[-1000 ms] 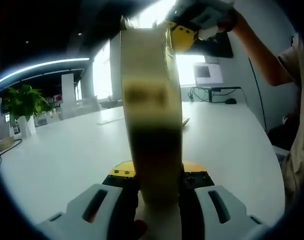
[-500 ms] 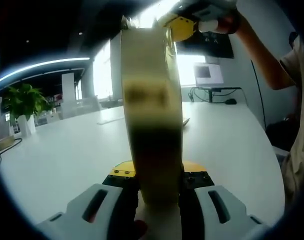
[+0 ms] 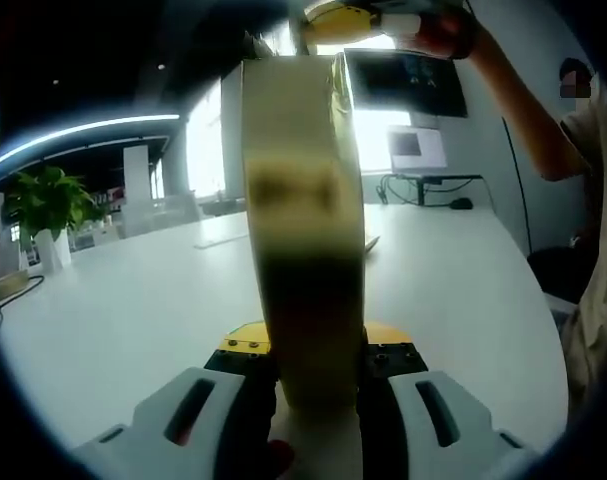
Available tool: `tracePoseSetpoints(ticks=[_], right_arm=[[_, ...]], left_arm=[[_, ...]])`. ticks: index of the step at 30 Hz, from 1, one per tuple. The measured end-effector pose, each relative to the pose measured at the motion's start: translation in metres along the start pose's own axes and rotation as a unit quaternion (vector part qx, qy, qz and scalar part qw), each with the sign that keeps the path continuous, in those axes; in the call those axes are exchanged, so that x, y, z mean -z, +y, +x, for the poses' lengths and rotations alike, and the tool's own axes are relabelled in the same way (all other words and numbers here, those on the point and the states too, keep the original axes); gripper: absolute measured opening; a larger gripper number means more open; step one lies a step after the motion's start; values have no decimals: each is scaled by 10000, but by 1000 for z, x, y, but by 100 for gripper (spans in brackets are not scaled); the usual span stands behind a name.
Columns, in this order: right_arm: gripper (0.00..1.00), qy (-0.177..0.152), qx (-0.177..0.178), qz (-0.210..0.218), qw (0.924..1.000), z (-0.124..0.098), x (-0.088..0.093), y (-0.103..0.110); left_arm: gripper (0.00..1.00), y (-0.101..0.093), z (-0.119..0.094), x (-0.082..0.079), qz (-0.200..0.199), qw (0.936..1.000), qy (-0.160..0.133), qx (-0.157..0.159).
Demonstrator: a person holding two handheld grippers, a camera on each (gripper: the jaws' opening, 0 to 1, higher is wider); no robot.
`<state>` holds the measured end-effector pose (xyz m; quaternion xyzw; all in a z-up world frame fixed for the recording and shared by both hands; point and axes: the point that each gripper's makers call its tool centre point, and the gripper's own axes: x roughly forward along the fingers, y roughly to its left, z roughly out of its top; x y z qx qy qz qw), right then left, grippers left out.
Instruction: Extract single mask from mask box in order stack masks on table
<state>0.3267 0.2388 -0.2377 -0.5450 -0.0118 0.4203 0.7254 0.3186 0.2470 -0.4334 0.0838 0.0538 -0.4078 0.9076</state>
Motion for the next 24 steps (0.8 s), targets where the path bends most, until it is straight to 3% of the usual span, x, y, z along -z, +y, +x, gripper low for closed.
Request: tracePoseSetpoints(ticks=[17, 24], right_arm=[[0, -207, 587, 206, 9978, -15, -7, -31], [0, -244, 1006, 414, 9938, -31, -4, -60]], left_arm=[[21, 1, 0, 0, -34, 10000, 3, -4], [21, 1, 0, 0, -36, 10000, 10, 1]])
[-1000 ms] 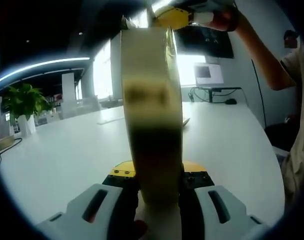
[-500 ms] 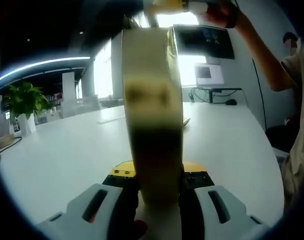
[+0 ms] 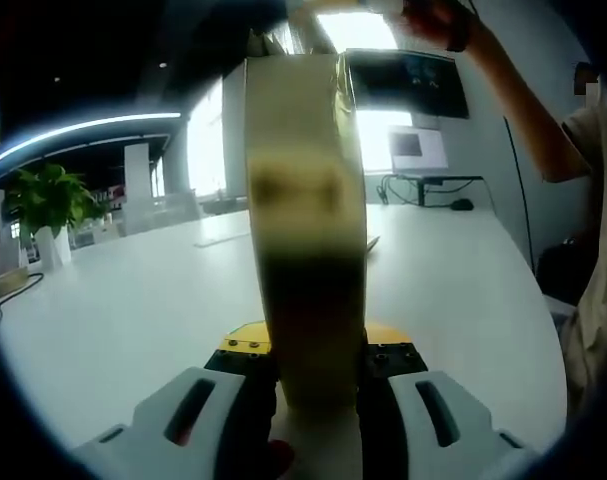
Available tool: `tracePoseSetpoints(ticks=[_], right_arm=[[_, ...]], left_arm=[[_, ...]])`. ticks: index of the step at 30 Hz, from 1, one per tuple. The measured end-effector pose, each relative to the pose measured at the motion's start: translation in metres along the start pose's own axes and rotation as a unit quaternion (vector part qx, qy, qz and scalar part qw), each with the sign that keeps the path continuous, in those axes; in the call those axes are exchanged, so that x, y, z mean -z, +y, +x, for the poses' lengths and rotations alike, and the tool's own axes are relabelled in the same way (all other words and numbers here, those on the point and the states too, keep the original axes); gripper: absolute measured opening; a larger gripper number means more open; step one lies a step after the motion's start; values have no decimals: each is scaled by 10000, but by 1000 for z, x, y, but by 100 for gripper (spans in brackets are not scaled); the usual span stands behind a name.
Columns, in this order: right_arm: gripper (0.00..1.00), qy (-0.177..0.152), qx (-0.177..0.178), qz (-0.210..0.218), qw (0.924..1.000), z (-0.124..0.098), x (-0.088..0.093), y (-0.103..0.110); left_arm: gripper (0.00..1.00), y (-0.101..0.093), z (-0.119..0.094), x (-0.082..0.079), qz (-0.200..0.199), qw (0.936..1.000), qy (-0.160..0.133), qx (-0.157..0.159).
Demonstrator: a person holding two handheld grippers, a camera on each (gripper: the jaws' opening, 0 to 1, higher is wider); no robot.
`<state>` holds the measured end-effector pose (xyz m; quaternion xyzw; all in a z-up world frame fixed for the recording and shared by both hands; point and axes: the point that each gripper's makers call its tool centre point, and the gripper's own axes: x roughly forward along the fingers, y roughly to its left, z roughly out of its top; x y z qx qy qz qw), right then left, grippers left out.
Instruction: Extract single mask from mask box in order stack masks on table
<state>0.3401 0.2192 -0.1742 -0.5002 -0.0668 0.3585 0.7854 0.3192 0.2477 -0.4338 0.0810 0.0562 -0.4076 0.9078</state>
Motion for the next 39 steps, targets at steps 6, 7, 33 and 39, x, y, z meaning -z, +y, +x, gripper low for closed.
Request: tracePoseSetpoints(ticks=[6, 7, 33, 39], right_arm=[[0, -19, 277, 115, 9995, -12, 4, -18], [0, -10, 310, 107, 9995, -15, 5, -19], [0, 1141, 1216, 266, 9856, -40, 106, -52], [0, 1550, 1107, 228, 9814, -30, 138, -39]], left_arm=[[21, 0, 0, 0, 7, 10000, 1, 1], [21, 1, 0, 0, 7, 10000, 2, 1], [21, -1, 0, 1, 15, 10000, 23, -9], [21, -1, 0, 1, 21, 10000, 27, -4]])
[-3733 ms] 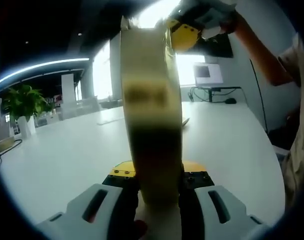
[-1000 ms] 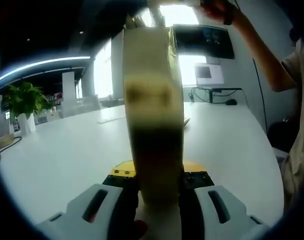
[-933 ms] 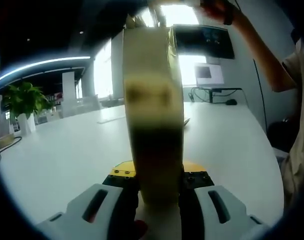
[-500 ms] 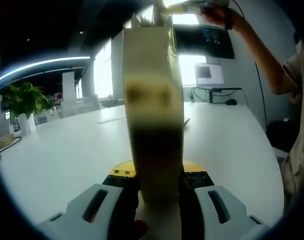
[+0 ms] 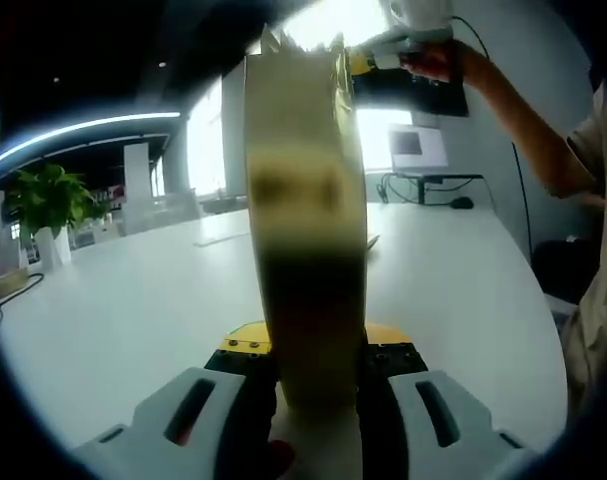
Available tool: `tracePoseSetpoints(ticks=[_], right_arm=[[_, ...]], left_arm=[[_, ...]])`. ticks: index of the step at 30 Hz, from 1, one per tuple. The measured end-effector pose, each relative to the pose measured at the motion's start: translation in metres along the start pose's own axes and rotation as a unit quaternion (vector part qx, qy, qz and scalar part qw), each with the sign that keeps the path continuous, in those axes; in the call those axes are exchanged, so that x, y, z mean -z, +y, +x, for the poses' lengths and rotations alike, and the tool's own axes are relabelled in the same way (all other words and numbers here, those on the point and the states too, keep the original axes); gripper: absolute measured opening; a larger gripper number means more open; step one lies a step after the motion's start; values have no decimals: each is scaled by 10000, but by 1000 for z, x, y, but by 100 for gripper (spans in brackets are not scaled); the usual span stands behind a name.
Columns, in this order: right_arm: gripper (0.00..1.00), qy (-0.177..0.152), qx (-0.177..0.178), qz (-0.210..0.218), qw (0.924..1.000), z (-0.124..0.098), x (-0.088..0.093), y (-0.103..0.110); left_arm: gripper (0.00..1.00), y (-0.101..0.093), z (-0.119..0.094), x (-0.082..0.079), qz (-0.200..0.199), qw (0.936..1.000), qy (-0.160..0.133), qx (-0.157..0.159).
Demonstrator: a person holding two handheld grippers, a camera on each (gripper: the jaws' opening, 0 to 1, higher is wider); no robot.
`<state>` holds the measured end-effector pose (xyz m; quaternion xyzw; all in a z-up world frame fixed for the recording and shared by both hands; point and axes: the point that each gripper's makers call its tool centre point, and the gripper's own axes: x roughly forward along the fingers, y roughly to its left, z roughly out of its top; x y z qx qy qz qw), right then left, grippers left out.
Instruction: Extract single mask from mask box in order stack masks on table
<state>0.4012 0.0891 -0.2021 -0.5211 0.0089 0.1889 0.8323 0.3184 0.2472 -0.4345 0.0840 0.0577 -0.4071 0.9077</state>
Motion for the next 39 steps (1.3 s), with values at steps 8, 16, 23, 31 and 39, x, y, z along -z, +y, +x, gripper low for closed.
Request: tracePoseSetpoints(ticks=[8, 16, 23, 31, 39], right_arm=[[0, 411, -265, -37, 9988, 23, 33, 29], [0, 747, -368, -428, 9956, 37, 53, 55], [0, 786, -419, -525, 9946, 35, 56, 64], [0, 786, -631, -787, 9918, 26, 52, 79], [0, 795, -703, -1006, 9893, 12, 53, 94]], left_arm=[[21, 0, -1, 0, 0, 10000, 3, -4], [21, 1, 0, 1, 1, 10000, 18, -2], [21, 1, 0, 1, 2, 10000, 20, -2], [21, 2, -1, 2, 6, 10000, 22, -6], [21, 0, 0, 1, 8, 10000, 28, -7]])
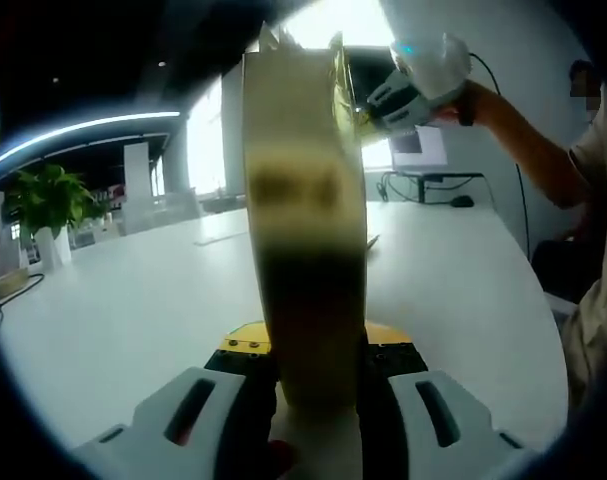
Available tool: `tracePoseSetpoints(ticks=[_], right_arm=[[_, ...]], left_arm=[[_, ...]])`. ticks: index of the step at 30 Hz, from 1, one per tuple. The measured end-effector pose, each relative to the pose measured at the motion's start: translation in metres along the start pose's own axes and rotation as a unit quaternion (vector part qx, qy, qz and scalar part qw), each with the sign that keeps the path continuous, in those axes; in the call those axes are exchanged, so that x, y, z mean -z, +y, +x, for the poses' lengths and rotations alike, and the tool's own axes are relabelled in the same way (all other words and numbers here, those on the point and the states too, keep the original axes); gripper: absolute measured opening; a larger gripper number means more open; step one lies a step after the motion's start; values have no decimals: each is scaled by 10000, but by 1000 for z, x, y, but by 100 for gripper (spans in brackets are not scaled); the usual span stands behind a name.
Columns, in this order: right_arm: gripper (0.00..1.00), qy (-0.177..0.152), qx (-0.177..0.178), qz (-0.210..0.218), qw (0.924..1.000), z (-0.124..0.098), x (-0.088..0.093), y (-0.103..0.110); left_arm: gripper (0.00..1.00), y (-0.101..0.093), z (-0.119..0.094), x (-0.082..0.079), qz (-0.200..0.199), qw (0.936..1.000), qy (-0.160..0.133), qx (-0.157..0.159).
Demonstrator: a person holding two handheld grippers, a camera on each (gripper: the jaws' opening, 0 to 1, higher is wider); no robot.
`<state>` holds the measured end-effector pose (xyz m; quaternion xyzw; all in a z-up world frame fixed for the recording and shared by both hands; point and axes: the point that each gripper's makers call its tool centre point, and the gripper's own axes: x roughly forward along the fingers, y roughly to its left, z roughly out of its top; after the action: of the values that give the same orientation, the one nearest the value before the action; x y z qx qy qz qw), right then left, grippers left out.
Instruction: Extract single mask from mask box in order stack masks on table
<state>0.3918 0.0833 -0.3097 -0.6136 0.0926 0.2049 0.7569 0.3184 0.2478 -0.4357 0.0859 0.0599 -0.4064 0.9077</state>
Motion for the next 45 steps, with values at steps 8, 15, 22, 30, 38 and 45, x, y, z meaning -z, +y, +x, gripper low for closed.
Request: tracePoseSetpoints(ticks=[8, 15, 22, 30, 38, 45], right_arm=[[0, 35, -122, -53, 9999, -10, 4, 16], [0, 37, -238, 70, 9997, -16, 5, 25], [0, 87, -641, 122, 9978, -25, 6, 51], [0, 140, -990, 238, 9947, -23, 10, 75], [0, 257, -1225, 582, 9904, -9, 15, 94], [0, 454, -1192, 786, 9887, 10, 24, 101]], left_arm=[[21, 0, 0, 1, 7, 10000, 14, -2], [21, 1, 1, 2, 9, 10000, 29, -1], [21, 1, 1, 2, 16, 10000, 35, -5], [21, 2, 1, 2, 23, 10000, 35, -6], [21, 0, 1, 1, 26, 10000, 36, -9], [21, 0, 1, 1, 25, 10000, 36, -6]])
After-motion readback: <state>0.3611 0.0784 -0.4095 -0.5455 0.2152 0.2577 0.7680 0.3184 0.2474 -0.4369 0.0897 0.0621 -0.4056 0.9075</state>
